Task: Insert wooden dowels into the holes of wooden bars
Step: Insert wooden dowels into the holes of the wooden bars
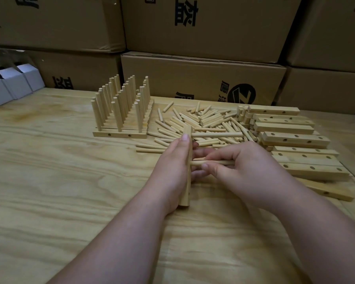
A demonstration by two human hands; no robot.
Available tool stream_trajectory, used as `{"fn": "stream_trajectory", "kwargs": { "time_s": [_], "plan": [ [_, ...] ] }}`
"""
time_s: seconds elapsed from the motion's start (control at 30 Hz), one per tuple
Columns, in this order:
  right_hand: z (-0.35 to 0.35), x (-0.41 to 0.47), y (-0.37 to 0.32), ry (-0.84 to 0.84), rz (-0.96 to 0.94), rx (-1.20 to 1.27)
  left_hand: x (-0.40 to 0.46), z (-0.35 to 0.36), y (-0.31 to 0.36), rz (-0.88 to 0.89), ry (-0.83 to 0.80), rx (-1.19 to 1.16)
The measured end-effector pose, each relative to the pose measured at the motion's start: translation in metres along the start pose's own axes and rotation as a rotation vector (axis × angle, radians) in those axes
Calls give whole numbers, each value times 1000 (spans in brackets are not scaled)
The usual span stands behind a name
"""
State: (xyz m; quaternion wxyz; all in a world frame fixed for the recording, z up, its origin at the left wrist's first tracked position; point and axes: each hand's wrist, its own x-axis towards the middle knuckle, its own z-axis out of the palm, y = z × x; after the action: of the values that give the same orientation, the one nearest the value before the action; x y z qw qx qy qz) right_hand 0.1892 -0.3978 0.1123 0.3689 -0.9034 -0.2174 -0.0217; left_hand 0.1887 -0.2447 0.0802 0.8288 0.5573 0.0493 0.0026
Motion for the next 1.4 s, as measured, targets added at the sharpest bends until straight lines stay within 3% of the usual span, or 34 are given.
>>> {"fn": "stream_trajectory", "kwargs": {
  "time_s": [0.57, 0.77, 1.07, 1.27, 1.4],
  "plan": [
    [6, -2, -6, 30, -21, -89, 7, -3, -7, 2, 21, 39],
    [10, -1, -10, 66, -75, -243, 9, -5, -10, 27, 46, 106],
    [5, 0, -2, -16, 25, 35, 5, -3, -7, 31, 9, 116],
    [13, 2, -5, 52, -23, -97, 6, -3, -9, 53, 44, 166],
    [11, -1, -2, 20, -31, -8, 6, -3, -7, 34, 42, 151]
  ]
}}
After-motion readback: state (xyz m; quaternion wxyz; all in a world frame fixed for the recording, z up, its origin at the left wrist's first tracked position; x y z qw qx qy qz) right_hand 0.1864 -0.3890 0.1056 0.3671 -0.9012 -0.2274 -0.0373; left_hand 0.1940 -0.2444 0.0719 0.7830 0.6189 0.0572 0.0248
